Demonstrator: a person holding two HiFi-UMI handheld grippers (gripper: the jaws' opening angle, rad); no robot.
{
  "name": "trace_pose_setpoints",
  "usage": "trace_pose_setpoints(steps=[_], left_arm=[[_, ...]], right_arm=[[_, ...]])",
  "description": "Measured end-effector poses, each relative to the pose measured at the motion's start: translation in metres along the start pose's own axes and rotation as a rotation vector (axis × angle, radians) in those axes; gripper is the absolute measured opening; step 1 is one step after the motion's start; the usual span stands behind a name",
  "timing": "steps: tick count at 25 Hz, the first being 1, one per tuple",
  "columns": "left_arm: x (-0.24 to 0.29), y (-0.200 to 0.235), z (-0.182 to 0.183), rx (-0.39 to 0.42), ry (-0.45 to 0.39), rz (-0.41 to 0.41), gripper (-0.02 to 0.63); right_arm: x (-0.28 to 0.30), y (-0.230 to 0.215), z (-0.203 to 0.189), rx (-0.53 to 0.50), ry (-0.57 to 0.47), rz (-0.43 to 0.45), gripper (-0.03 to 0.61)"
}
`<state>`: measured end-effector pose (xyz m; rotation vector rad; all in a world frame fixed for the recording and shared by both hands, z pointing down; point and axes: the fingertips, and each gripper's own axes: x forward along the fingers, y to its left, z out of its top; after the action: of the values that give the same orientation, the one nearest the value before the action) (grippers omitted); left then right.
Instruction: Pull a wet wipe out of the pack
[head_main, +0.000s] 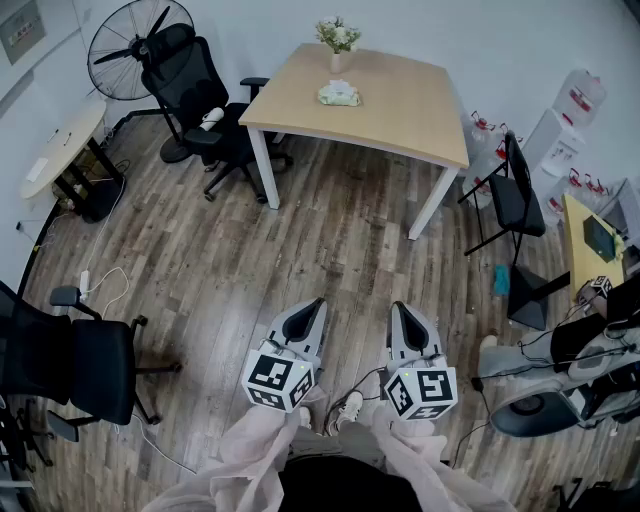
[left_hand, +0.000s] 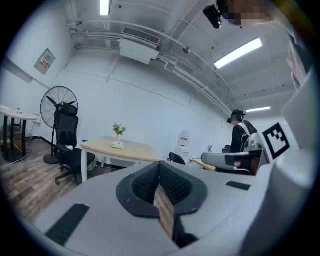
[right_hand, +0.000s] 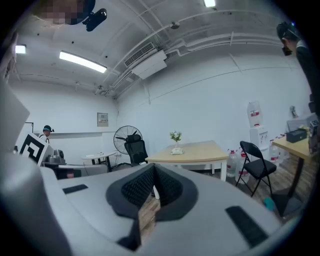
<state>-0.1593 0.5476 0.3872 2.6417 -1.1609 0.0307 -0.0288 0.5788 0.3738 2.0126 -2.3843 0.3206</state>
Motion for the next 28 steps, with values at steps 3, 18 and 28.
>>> trace_pose_setpoints(steps=[3,18,28], left_arm=[[-0.006,-0.002,0.003,0.027,-0.012,0.001,0.011],[-0.009,-0.009,0.007,0.051,-0.056,0.092,0.011],[0.006,-0.037,-0.018,0.034,-0.051,0.143,0.011]], right_arm=[[-0.005,0.003,0.005,0.000,-0.012,0.010,0.009],[-0.029,-0.045,0.012,-0.030,-0.046,-0.013,0.011],[-0.045,-0.081,-0.002,-0.026,-0.017,0.027,0.011]])
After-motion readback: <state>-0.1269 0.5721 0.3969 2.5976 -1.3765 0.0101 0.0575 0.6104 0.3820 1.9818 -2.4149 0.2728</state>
